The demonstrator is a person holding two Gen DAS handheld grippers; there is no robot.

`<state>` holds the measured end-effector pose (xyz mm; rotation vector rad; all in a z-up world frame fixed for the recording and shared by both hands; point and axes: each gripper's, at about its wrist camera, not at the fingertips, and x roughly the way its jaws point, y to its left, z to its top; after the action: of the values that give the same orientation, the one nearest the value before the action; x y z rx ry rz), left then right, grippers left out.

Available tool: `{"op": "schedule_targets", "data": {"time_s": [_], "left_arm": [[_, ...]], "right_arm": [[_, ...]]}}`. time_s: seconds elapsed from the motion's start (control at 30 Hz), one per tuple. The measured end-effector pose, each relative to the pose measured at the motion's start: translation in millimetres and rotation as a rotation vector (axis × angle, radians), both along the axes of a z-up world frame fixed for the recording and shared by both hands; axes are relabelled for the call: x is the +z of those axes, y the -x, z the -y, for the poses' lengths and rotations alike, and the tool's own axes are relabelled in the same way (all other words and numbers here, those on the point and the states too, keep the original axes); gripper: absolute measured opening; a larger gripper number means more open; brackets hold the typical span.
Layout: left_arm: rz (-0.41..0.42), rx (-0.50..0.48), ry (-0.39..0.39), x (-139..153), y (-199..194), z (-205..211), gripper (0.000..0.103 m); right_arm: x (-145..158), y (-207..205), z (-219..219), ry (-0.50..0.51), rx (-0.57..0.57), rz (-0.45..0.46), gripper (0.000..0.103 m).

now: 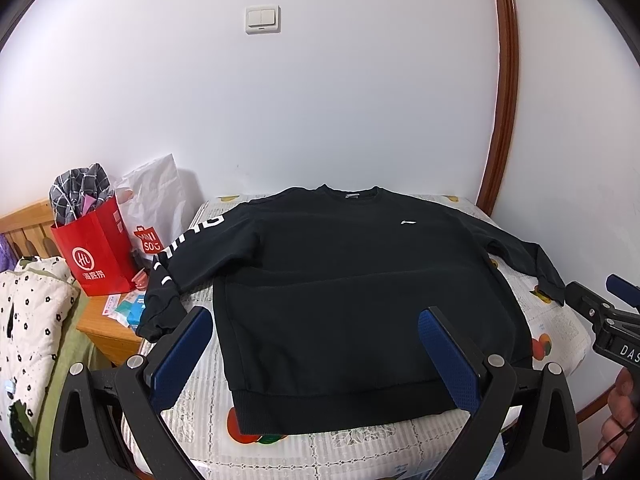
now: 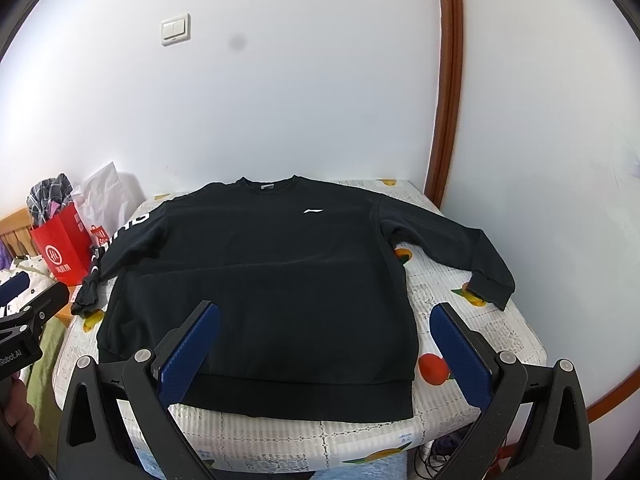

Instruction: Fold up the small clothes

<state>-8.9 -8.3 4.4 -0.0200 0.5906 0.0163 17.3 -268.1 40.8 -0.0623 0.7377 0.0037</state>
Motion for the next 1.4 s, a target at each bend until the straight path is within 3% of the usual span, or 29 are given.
{"op": "schedule_targets", "data": {"time_s": [1.0,1.2,1.4], "left_arm": [[-0.001,-0.012,0.01,3.5,-3.1,-0.9,0.103],[-0.036,0.006,0.011,-1.9,-14.3,-7.7,0.103],[-0.11,0.043,0.038,-28.7,-39.3,-35.5,0.102]], "right_arm": [[-2.7,0.7,-0.9,-0.001,0.001,0.004,0.103],[-6.6,-3.8,-4.1,0.01,0.01,-0.006,0.103],[-20.2,-21.6,-13.6,0.007,0.037,-0.031,0.103]]}}
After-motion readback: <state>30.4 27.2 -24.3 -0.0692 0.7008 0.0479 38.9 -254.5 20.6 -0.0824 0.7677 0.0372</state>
